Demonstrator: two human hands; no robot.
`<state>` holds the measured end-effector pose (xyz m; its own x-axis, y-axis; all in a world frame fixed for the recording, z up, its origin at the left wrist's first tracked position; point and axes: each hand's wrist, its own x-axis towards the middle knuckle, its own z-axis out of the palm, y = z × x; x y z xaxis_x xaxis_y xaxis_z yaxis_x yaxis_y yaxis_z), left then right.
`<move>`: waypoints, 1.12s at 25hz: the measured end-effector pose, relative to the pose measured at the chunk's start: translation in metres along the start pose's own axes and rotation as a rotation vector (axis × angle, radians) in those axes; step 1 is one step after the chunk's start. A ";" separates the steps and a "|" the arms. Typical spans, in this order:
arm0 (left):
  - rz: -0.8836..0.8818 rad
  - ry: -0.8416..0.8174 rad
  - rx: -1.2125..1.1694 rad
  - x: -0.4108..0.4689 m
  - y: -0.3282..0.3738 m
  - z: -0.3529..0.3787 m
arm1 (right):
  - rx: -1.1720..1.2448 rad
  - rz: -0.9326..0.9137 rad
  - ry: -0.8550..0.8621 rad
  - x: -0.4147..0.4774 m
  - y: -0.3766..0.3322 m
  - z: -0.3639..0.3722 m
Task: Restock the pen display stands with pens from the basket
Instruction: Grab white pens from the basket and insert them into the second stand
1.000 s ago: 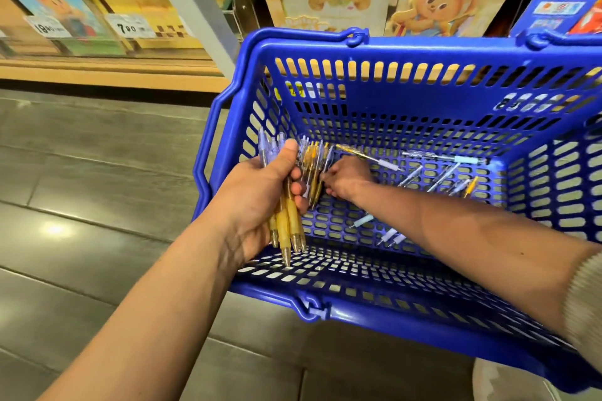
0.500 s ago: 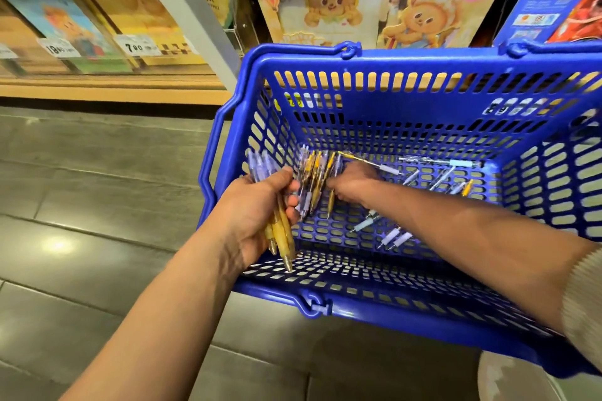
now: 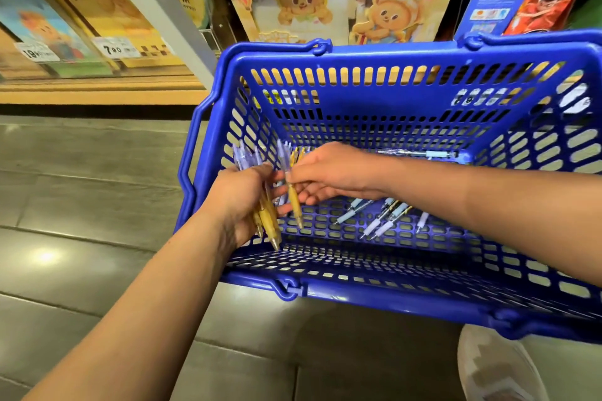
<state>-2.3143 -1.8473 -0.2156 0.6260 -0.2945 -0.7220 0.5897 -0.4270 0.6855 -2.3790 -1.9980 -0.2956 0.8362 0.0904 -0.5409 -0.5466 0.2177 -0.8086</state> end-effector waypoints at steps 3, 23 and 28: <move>-0.014 0.001 0.001 0.001 0.000 0.003 | -0.144 -0.078 0.087 -0.002 -0.010 0.022; 0.058 -0.059 -0.079 -0.009 -0.002 -0.022 | -0.794 0.387 0.462 0.101 0.043 0.008; 0.040 -0.057 -0.100 -0.006 0.000 -0.013 | -0.592 0.376 0.452 0.089 0.050 -0.003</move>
<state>-2.3113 -1.8339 -0.2100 0.6217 -0.3590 -0.6961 0.6148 -0.3269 0.7177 -2.3317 -1.9817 -0.3846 0.5639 -0.3715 -0.7376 -0.8244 -0.3070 -0.4755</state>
